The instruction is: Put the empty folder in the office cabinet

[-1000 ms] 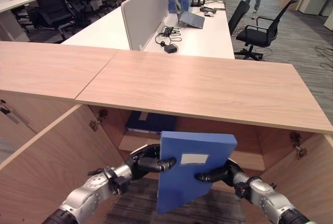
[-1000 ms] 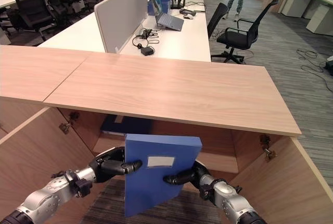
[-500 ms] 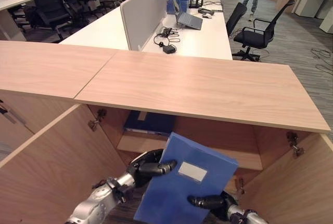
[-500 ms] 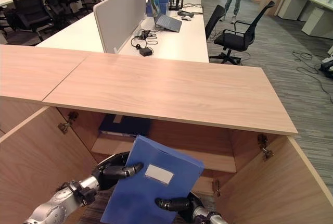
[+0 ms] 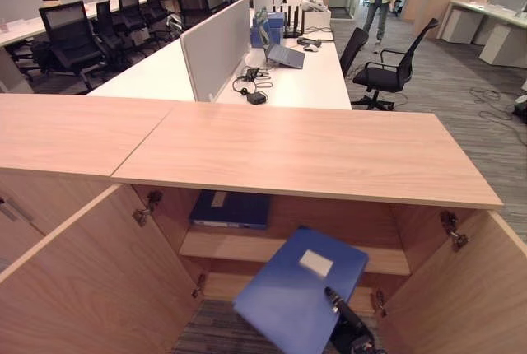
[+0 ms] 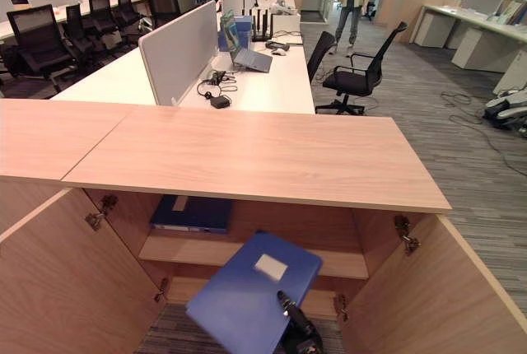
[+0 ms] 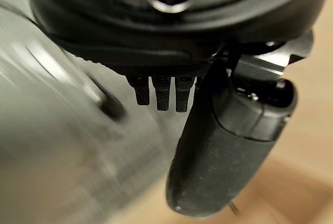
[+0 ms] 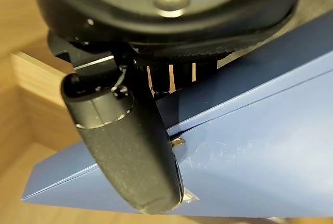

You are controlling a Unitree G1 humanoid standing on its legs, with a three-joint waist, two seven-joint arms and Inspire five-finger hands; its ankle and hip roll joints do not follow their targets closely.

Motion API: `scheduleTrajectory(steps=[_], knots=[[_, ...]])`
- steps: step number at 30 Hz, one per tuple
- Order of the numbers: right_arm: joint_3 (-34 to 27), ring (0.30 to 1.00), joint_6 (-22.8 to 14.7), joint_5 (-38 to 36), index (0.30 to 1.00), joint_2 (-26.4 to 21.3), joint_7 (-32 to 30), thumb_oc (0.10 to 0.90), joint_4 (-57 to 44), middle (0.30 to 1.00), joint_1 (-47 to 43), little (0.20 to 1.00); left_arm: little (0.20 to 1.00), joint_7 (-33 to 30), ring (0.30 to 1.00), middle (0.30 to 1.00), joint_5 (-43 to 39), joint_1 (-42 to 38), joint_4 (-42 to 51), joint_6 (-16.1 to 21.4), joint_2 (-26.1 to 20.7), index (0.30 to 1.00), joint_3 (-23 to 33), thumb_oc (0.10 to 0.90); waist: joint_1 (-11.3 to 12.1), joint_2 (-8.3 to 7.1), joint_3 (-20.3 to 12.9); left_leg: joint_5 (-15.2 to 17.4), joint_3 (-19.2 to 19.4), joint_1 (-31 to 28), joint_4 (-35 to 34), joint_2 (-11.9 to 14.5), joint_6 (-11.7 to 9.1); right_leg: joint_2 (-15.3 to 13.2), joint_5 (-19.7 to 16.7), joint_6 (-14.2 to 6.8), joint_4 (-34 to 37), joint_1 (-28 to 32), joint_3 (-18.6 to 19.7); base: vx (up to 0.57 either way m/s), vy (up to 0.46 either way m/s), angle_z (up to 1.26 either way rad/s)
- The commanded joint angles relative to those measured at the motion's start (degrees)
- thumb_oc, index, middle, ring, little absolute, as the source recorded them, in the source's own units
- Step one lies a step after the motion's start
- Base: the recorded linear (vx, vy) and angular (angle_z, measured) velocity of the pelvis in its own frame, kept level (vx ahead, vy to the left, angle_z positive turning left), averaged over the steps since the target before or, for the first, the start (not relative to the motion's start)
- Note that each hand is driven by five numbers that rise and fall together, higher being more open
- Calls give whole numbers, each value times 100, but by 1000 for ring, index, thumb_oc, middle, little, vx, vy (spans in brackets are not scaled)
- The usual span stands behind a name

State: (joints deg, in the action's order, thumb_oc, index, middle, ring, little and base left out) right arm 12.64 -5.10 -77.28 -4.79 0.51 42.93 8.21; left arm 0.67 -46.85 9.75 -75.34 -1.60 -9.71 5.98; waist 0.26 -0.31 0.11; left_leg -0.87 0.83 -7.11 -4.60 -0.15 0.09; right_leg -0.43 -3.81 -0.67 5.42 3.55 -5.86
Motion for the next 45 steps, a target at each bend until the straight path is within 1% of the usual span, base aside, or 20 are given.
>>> scheduleTrajectory(steps=[1, 5, 8, 13, 20, 21, 22, 23, 28, 29, 31, 33, 34, 38, 39, 41, 42, 45], knots=[[99, 300, -275, -178, 300, 378, 186, 400, -1017, 300, -553, 300, 900, -115, 900, 900, 62, -328, 55, 97, 57, 900, -143, 800, 25, -229, 231, 460, -339, -110, -40, 167, -254, -537, 323, -550, -42, 397, -203, -2, -6, 21], [-23, 300, -496, -90, 300, 231, 128, 400, -1145, 300, -924, 300, 900, -173, 900, 900, 325, -208, -28, 132, 1, 900, -99, 800, 103, -198, 227, 425, -393, -77, -40, 157, -248, -540, 322, -540, -42, 401, -248, -3, -3, 9], [-10, 300, -508, 31, 300, 182, 102, 400, -1077, 300, -968, 300, 900, -165, 900, 900, 344, -204, -10, 142, -3, 900, -117, 800, 115, -187, 237, 421, -404, -63, -40, 151, -249, -544, 320, -536, -42, 396, -260, 0, 0, 0], [-187, 300, -603, 119, 300, 107, -112, 400, -827, 300, -1199, 300, 900, -200, 900, 900, 513, -207, -3, 129, 2, 900, -200, 800, 131, -176, 236, 432, -417, -65, -40, 138, -248, -547, 321, -542, -42, 402, -277, 0, 0, 0], [-1140, 300, -1261, -122, 300, -39, -444, 400, -542, 300, -2269, 300, 900, -252, 900, 900, 633, -136, 41, 169, -77, 900, -279, 800, 229, -89, 342, 424, -481, 18, -40, 115, -225, -553, 359, -557, -42, 356, -311, 19, -5, 0], [-1146, 300, -1262, -122, 300, -40, -442, 400, -535, 300, -2280, 300, 900, -252, 900, 900, 633, -144, 40, 169, -78, 900, -281, 800, 231, -90, 345, 423, -482, 21, -40, 115, -225, -554, 359, -557, -42, 353, -312, -5, 0, 5], [-1274, 300, -1356, -153, 300, -60, -486, 400, -530, 300, -2392, 300, 900, -258, 900, 900, 628, -130, 24, 167, -90, 900, -273, 800, 251, -73, 370, 412, -495, 58, -40, 105, -225, -560, 361, -560, -42, 325, -317, -19, 1, 13], [-1515, 300, -1554, -226, 300, -121, -557, 400, -552, 300, -2563, 300, 900, -271, 900, 900, 625, -96, 34, 173, -115, 900, -258, 800, 275, -39, 422, 388, -520, 144, -40, 100, -230, -570, 359, -562, -42, 259, -338, -27, 0, 17], [-1921, 300, -1994, -351, 300, -263, -716, 400, -540, 300, -3012, 300, 900, -295, 900, 900, 634, -57, 27, 184, -165, 900, -258, 800, 328, 45, 605, 307, -575, 412, -40, 75, -225, -566, 334, -555, -42, 26, -358, -55, -5, 6], [-2002, 300, -2113, -367, 300, -317, -786, 400, -520, 300, -3186, 300, 900, -332, 900, 900, 606, -74, 5, 200, -194, 900, -235, 800, 351, 77, 699, 256, -589, 552, -40, 64, -222, -560, 310, -552, -42, -109, -359, -75, -5, 5], [-2036, 300, -2175, -378, 300, -354, -813, 400, -511, 300, -3271, 300, 900, -337, 900, 900, 584, -84, 16, 212, -207, 900, -232, 800, 361, 93, 740, 218, -588, 644, -40, 64, -221, -558, 295, -547, -42, -196, -355, -65, -7, 0], [-2093, 300, -2269, -380, 300, -423, -887, 400, -468, 300, -3459, 300, 900, -356, 900, 900, 537, -120, 54, 234, -217, 900, -260, 800, 372, 127, 821, 148, -599, 832, -40, 58, -221, -551, 249, -535, -42, -396, -338, -96, -6, 1], [-2142, 300, -2383, -383, 300, -454, -974, 400, -453, 300, -3625, 300, 900, -382, 900, 900, 501, -125, 131, 271, -223, 900, -312, 800, 386, 164, 914, 84, -603, 1001, -40, 57, -221, -553, 199, -525, -42, -575, -328, -84, -7, 3], [-2186, 300, -2487, -400, 300, -490, -1037, 400, -461, 300, -3774, 300, 900, -400, 900, 900, 410, -123, 235, 325, -222, 900, -385, 800, 389, 201, 1000, 28, -622, 1192, -40, 37, -213, -550, 152, -516, -42, -753, -313, -59, -3, 2], [-2265, 300, -2631, -440, 300, -462, -1119, 400, -467, 300, -3923, 300, 900, -399, 900, 900, 370, -96, 373, 352, -200, 900, -491, 800, 383, 249, 1091, -16, -622, 1340, -40, 20, -207, -546, 124, -510, -42, -888, -294, -49, 6, 0], [-2305, 300, -2694, -467, 300, -436, -1161, 400, -478, 300, -3979, 300, 900, -414, 900, 900, 343, -94, 444, 359, -184, 900, -532, 800, 388, 263, 1120, -34, -624, 1414, -40, 14, -201, -550, 109, -504, -42, -962, -279, -44, 12, -1], [-2353, 300, -2880, -491, 300, -380, -1283, 400, -560, 300, -4130, 300, 900, -455, 900, 900, 266, -48, 580, 388, -122, 900, -642, 800, 391, 310, 1231, -65, -620, 1538, -40, -4, -184, -565, 95, -505, -53, -1095, -246, -49, 22, -1], [-2377, 300, -3102, -475, 300, -355, -1505, 400, -631, 300, -4521, 300, 900, -503, 900, 900, 221, -13, 730, 407, -77, 900, -849, 800, 428, 411, 1470, -136, -599, 1735, -40, -48, -146, -598, 96, -500, -156, -1329, -187, -77, 38, -8]])
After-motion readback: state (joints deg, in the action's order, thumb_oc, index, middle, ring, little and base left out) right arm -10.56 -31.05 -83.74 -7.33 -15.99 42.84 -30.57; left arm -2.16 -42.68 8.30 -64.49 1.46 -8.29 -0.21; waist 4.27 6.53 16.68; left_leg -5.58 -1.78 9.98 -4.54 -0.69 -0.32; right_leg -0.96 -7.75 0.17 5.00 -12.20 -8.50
